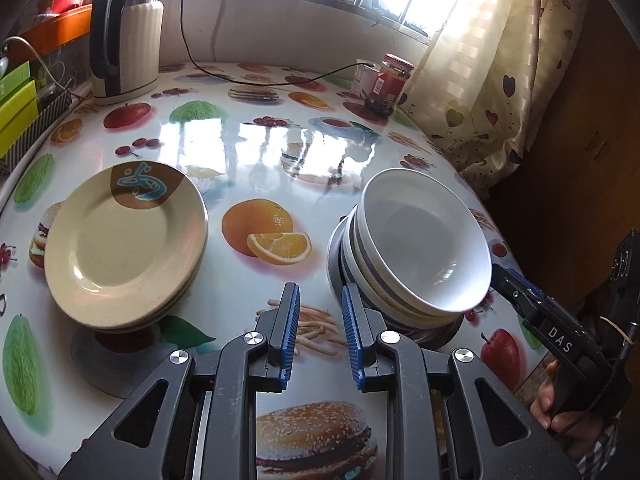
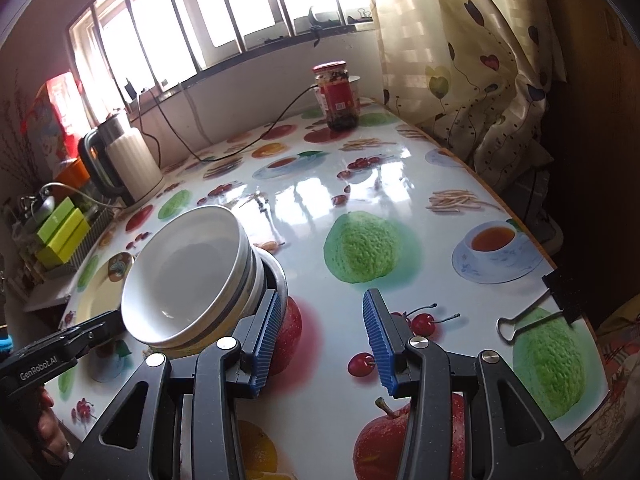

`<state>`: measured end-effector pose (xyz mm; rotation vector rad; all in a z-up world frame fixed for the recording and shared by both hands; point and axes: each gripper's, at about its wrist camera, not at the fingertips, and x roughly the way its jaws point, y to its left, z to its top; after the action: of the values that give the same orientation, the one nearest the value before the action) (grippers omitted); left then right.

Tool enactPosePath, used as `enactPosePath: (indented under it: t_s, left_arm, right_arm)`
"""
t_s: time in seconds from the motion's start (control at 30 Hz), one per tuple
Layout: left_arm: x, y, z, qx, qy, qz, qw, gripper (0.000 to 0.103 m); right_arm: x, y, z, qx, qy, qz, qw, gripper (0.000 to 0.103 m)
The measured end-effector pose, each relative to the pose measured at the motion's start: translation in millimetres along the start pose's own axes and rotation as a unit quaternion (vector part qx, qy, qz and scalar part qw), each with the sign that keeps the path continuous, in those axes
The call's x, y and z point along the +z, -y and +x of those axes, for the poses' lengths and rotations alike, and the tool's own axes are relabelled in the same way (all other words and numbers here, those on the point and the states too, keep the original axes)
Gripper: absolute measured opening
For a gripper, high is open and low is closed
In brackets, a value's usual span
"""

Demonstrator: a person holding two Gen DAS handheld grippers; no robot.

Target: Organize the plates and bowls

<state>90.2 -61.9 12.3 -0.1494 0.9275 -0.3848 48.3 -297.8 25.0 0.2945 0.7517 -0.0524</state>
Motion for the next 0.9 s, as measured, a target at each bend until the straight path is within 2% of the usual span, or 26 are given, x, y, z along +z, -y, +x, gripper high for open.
enactPosePath:
  t_s: [0.33,0.47,0.8,0.9]
  left_arm:
    - [0.1,3.5,11.8,-0.001,-0.007,-0.003,1.0,0.023]
    - [1.6,-2.1,20.1,-0.014,-0.021,-0.022,0.9994,0.023]
    - [6.1,-4.0,24.5,-0.019,-0.017,-0.028,0.9993,0.023]
    - [7.0,-3.7,25.7,-0.022,-0.016,-0.028,0.9992,0.023]
  right_arm:
    - [-1.6,6.8,18.5,0.042,-0.022,0.016,0.999,0.042]
    - [-2.1,6.6,23.3,0.055,-0.029,0.016,0.998,0.032]
    - [-0.8,9.9,32.5,0.095,-0.038,0.041,0.994,0.027]
    - [0.9,10.9,34.1,0.108,-0.041,0.043,0.992,0.021]
